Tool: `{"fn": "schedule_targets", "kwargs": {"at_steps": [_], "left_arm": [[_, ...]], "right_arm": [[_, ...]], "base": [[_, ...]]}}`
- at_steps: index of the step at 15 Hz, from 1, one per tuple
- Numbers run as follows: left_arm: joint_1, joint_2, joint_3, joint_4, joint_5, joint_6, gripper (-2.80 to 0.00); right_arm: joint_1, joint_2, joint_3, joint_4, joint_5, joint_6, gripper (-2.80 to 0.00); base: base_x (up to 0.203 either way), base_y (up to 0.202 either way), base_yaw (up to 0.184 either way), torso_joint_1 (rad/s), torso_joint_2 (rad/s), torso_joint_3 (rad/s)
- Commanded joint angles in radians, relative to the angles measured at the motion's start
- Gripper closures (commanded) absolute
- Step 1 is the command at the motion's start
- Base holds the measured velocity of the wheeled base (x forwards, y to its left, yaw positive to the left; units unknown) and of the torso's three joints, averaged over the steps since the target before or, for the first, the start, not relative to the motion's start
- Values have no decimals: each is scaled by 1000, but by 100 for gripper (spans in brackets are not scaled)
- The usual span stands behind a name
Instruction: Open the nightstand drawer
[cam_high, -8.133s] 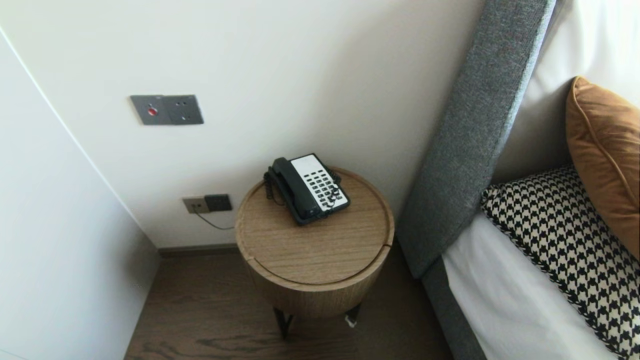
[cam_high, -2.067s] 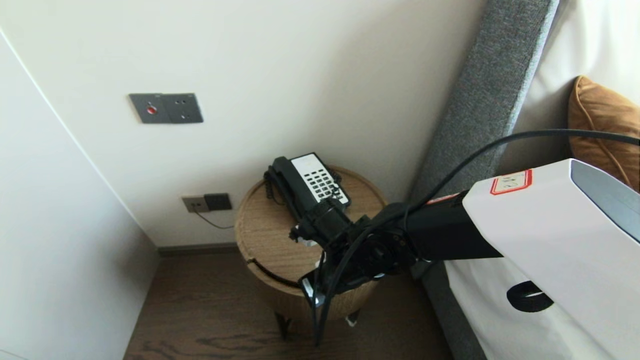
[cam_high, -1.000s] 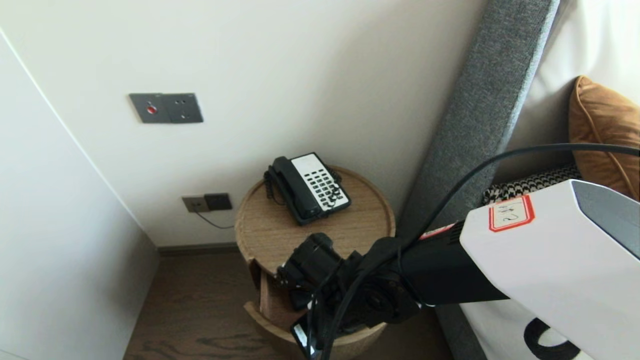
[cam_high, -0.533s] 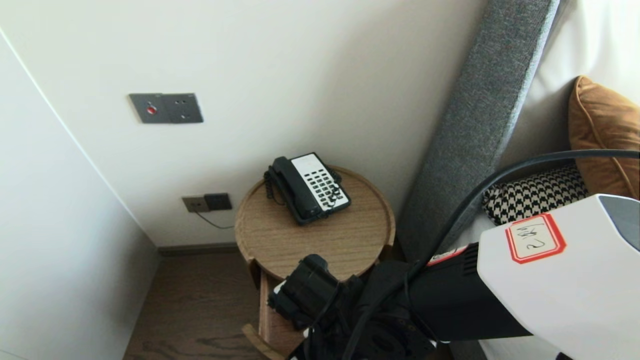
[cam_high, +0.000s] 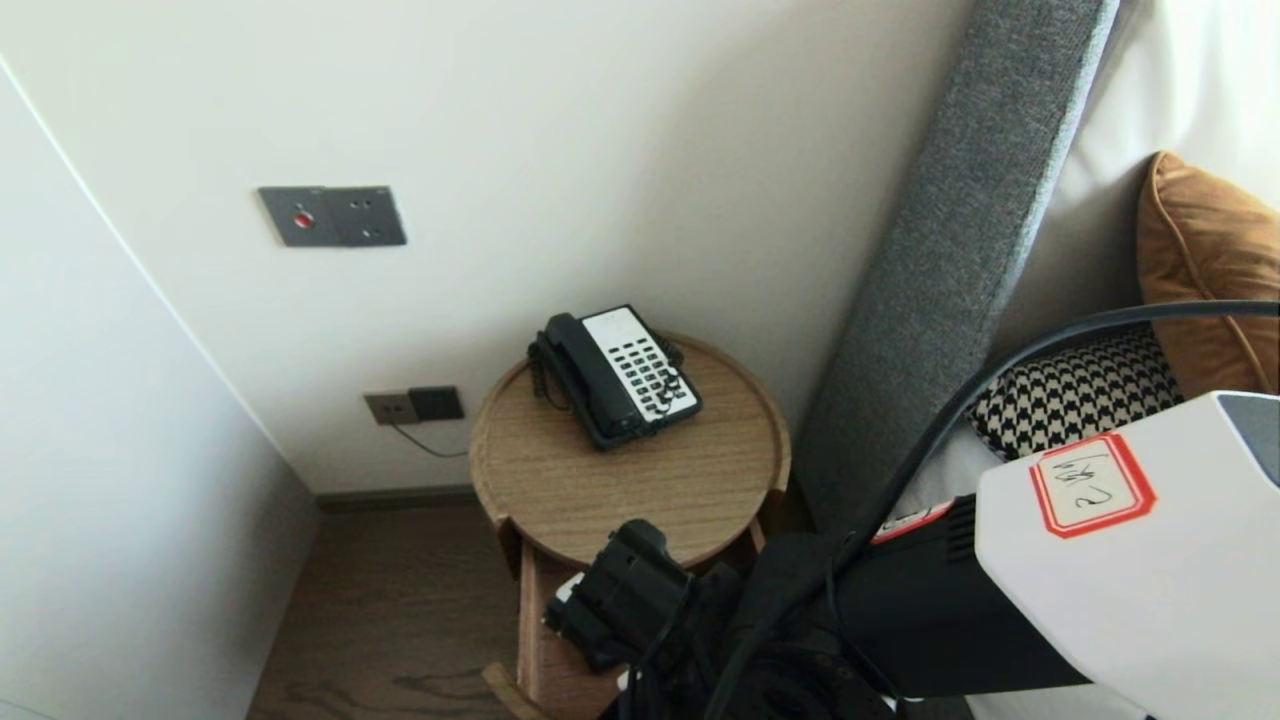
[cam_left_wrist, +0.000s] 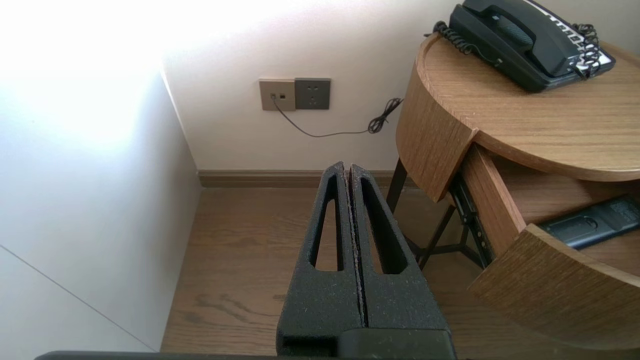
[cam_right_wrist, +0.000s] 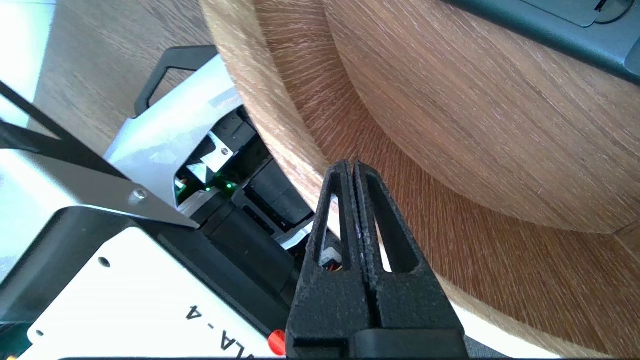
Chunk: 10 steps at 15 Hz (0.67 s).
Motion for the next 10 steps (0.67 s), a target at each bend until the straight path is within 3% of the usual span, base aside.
{"fn": "schedule_targets", "kwargs": {"at_steps": [1, 10], "left_arm": [[0, 0, 0, 0, 1, -1, 0], [0, 0, 0, 0, 1, -1, 0]], "right_arm": [[0, -17, 2, 5, 4, 1, 0], [-11, -46, 16, 12, 89, 24, 0]], "base": [[0, 0, 0, 0, 0, 0], [0, 0, 0, 0, 0, 0]]}}
